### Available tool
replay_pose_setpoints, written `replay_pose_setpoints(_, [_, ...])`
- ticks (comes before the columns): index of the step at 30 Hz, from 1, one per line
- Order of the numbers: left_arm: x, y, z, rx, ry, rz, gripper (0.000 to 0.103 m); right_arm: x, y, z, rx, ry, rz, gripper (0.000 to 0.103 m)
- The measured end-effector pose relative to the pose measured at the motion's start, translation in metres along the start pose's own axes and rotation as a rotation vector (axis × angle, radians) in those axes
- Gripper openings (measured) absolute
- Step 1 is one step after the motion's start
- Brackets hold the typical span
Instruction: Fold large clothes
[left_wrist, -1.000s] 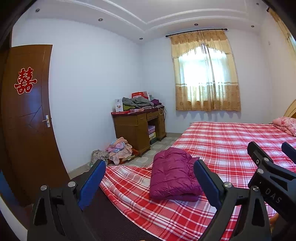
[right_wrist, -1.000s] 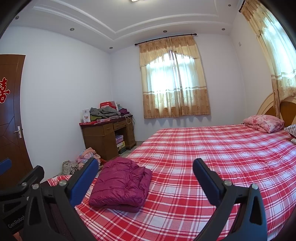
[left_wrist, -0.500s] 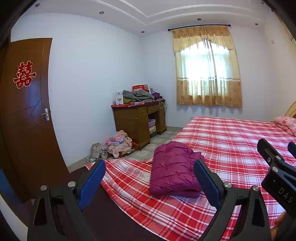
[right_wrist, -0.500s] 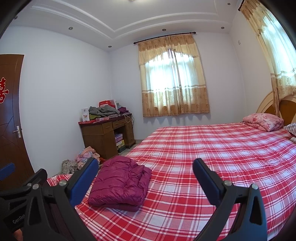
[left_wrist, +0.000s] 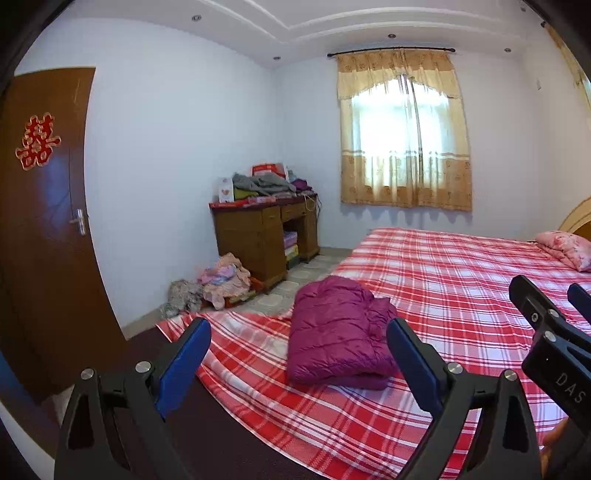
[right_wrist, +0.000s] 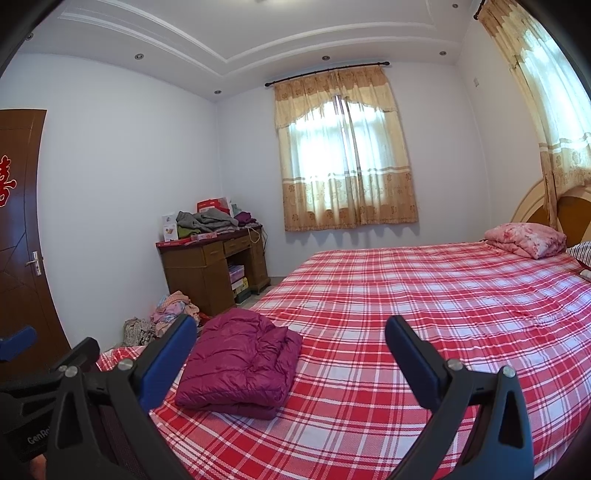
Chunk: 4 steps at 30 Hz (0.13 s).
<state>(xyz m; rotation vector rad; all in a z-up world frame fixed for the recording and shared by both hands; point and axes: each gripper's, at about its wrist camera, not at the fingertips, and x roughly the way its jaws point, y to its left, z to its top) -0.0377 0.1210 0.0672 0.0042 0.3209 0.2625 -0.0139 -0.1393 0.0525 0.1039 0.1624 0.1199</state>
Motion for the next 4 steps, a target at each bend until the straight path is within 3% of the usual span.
replay_pose_setpoints(4, [0.0089,-0.0001,-0.0036,0.009,0.016,0.018,0.096,0.0043,-0.0014,-0.0010,0.008,0.009,-0.006,0.103])
